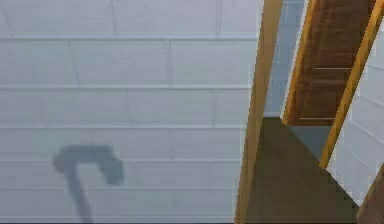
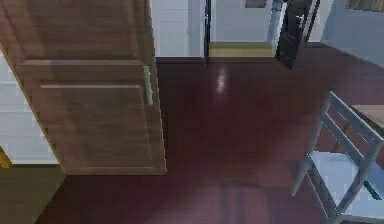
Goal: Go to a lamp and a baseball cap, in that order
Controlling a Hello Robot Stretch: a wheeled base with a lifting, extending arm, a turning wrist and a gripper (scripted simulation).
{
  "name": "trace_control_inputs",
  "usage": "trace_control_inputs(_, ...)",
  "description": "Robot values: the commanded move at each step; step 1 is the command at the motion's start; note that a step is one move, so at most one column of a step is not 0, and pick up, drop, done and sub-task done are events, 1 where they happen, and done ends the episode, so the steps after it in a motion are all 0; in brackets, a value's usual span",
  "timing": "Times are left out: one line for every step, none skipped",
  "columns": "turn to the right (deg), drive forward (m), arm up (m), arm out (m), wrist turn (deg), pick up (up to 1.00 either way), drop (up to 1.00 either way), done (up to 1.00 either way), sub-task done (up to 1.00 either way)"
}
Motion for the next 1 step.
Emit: trace_control_inputs(45.0,0.0,0.0,0.0,0.0,0.0,0.0,0.0,0.0)
